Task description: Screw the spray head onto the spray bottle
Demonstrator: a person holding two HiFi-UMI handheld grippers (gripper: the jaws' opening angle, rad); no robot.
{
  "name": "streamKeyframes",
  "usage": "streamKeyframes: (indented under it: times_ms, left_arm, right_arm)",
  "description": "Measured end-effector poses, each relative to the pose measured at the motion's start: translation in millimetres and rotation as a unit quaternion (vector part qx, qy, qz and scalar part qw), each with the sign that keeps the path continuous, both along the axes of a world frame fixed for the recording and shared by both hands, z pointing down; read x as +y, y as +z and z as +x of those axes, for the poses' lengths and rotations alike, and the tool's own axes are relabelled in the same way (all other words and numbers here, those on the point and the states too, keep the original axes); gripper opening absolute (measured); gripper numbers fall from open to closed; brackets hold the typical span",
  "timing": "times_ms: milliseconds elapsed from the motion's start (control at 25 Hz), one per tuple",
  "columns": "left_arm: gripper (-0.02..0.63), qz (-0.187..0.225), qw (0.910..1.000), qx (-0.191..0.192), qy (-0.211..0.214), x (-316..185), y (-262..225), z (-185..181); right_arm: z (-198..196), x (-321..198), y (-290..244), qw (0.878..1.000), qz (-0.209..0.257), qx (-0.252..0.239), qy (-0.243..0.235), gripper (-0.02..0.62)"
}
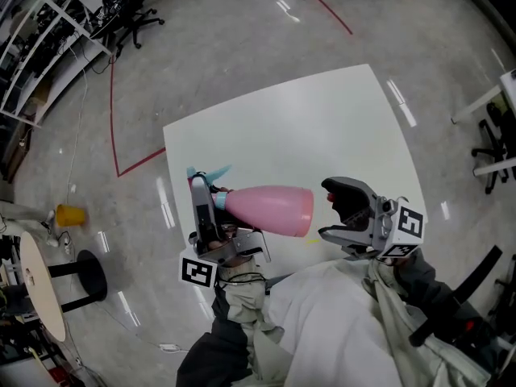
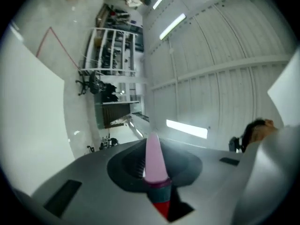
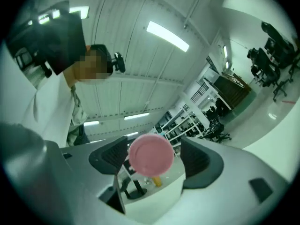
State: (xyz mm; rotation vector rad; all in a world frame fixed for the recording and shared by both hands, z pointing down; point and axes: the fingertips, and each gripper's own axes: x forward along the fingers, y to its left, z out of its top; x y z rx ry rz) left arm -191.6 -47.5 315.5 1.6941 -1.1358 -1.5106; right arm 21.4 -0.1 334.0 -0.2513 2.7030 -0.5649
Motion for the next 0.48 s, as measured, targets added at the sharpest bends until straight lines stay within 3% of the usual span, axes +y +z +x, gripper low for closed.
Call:
streamKeyframes:
  times_ms: [80,160,320,400,480]
  left_arm:
    - [0.077,-0.022,0.9989,0.040,-0.013,-3.8,9.6,-11.5]
    - [0.078,-0.044,0.9980,0.045,-0.007,-6.5,16.6,-2.0]
    - [0.078,-0.070,0.9951,0.068,0.013,-7.0,31.2,21.9]
    - [0.078,-0.059,0.9963,0.056,0.027,-5.0,30.7,27.4]
    - [0.078,-0.036,0.9984,0.009,0.043,-0.5,23.1,35.7]
  right_arm:
    - [-10.7,10.4,3.4,0.999,0.035,0.039,0.002,0.343]
    - [-24.8,12.5,3.2,0.994,0.081,0.065,0.021,0.398]
    - [-38.6,13.4,3.6,0.983,0.145,0.101,0.055,0.407]
    - [-33.3,10.0,8.6,0.988,0.118,0.092,0.042,0.407]
    - [-25.9,2.5,20.2,0.997,0.038,0.072,0.010,0.407]
